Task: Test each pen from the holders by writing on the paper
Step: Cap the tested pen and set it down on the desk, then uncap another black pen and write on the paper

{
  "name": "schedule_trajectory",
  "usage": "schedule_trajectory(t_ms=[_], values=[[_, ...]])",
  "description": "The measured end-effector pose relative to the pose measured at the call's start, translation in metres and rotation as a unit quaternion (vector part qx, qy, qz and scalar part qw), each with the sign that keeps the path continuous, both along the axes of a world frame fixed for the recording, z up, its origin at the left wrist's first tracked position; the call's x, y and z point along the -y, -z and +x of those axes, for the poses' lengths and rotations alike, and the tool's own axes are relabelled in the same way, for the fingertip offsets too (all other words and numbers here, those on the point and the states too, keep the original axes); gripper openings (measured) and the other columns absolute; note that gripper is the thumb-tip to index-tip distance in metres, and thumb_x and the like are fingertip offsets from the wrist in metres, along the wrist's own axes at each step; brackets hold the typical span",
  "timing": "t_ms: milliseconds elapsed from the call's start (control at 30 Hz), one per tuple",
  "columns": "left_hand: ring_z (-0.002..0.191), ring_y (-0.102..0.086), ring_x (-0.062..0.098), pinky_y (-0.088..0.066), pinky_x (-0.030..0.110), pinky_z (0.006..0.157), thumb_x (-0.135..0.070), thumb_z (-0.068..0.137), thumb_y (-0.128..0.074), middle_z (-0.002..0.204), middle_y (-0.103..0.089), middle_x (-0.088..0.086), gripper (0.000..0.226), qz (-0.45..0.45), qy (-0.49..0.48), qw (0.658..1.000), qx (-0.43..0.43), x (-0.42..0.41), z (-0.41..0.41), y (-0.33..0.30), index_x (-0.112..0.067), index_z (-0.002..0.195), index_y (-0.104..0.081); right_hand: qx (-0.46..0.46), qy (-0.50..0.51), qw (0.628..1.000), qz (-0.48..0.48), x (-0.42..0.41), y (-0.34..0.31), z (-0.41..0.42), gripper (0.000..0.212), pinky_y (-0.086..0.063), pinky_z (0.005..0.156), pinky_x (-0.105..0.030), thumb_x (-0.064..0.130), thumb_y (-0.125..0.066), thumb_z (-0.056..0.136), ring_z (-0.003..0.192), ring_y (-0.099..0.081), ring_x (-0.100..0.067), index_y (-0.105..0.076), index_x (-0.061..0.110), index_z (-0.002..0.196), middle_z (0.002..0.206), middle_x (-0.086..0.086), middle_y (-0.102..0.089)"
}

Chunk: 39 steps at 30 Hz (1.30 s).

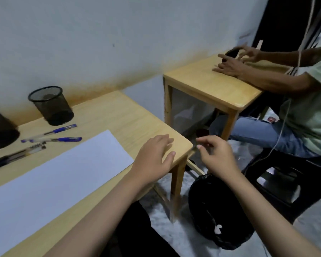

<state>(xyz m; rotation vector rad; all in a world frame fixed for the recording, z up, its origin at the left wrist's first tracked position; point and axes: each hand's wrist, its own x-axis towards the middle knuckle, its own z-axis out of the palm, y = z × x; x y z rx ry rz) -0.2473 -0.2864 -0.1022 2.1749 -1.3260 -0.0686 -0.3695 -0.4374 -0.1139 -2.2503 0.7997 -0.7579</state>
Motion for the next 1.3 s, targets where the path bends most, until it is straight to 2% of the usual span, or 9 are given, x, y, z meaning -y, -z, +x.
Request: schedule_trajectory(t_ms=[100,200,333,500,633,767,967,1167,1300], values=[[0.129,-0.04,0.014,-0.032,0.032,0.108,-0.041,0.084,-0.046,0.141,-0.046,-0.004,0.048,-0.019,-0.05,0.998,-0.014,-0.036,0.006,-0.008,-0.022,0.128,-0.053,0.078,-0.057,0.995,-0.01,-0.031,-0.019,0.026,0.015,-0.043,0.074,-0.005,0.011,-0.064,0.085,0.085,-0.058,0.002,-0.071,0.016,0.097,0.093,0.008,-0.066],[0.13,-0.04,0.013,-0.032,0.034,0.109,-0.042,0.084,-0.047,0.141,-0.045,-0.005,0.047,-0.035,-0.124,0.992,-0.017,-0.085,0.018,-0.016,-0.024,0.127,-0.054,0.109,-0.131,0.985,0.004,-0.069,-0.029,0.06,0.012,-0.047,0.081,-0.013,0.009,-0.066,0.083,0.088,-0.061,-0.004,-0.072,0.015,0.093,0.091,0.007,-0.067],[0.132,-0.035,0.009,-0.03,0.034,0.111,-0.036,0.09,-0.054,0.144,-0.04,-0.011,0.04,-0.032,-0.24,0.97,-0.009,-0.162,0.035,-0.022,-0.029,0.13,-0.05,0.115,-0.242,0.964,0.001,-0.13,-0.034,0.111,0.012,-0.05,0.081,-0.027,0.006,-0.068,0.08,0.086,-0.063,-0.011,-0.072,0.014,0.087,0.088,0.004,-0.069],[0.13,-0.04,0.013,-0.031,0.029,0.106,-0.04,0.084,-0.049,0.14,-0.045,-0.006,0.045,-0.016,-0.347,0.937,-0.019,-0.252,0.038,-0.018,-0.024,0.125,-0.055,0.103,-0.351,0.931,0.013,-0.202,-0.04,0.159,0.01,-0.041,0.076,-0.012,0.009,-0.066,0.082,0.084,-0.06,-0.01,-0.071,0.014,0.089,0.09,0.007,-0.066],[0.129,-0.04,0.014,-0.033,0.03,0.104,-0.045,0.077,-0.044,0.139,-0.047,-0.004,0.055,-0.008,-0.402,0.915,-0.036,-0.296,0.035,-0.011,-0.021,0.125,-0.055,0.065,-0.403,0.913,0.001,-0.244,-0.044,0.197,0.016,-0.04,0.076,-0.02,0.011,-0.062,0.086,0.088,-0.059,-0.012,-0.071,0.01,0.099,0.102,-0.002,-0.07],[0.123,-0.044,0.012,-0.035,0.026,0.095,-0.046,0.078,-0.047,0.132,-0.05,-0.005,0.054,-0.012,-0.418,0.907,-0.048,-0.318,0.034,-0.002,-0.019,0.125,-0.056,-0.004,-0.41,0.903,-0.126,-0.273,-0.04,0.242,0.025,-0.047,0.081,-0.032,0.019,-0.059,0.088,0.106,-0.057,-0.022,-0.069,0.013,0.109,0.109,-0.006,-0.068],[0.127,-0.04,0.011,-0.033,0.037,0.107,-0.054,0.078,-0.037,0.135,-0.046,-0.008,0.059,0.003,-0.425,0.905,-0.015,-0.323,0.034,0.016,-0.023,0.124,-0.057,-0.075,-0.384,0.872,-0.295,-0.294,-0.028,0.284,0.019,-0.04,0.066,-0.032,0.022,-0.054,0.093,0.091,-0.053,-0.025,-0.067,0.012,0.103,0.093,-0.009,-0.063],[0.12,-0.042,0.007,-0.029,0.032,0.102,-0.056,0.078,-0.037,0.124,-0.047,-0.013,0.054,-0.012,-0.429,0.903,0.009,-0.323,0.038,0.018,-0.026,0.118,-0.059,-0.09,-0.415,0.871,-0.249,-0.29,-0.031,0.29,0.019,-0.046,0.075,-0.034,0.022,-0.058,0.09,0.096,-0.055,-0.023,-0.069,0.013,0.103,0.101,-0.008,-0.067],[0.116,-0.043,0.004,-0.036,0.035,0.1,-0.058,0.08,-0.038,0.121,-0.048,-0.016,0.054,-0.05,-0.428,0.903,0.013,-0.323,0.037,0.016,-0.026,0.119,-0.056,-0.071,-0.471,0.877,-0.071,-0.278,-0.048,0.267,0.011,-0.046,0.065,-0.022,0.017,-0.06,0.087,0.082,-0.059,-0.014,-0.069,0.015,0.092,0.092,-0.002,-0.068]])
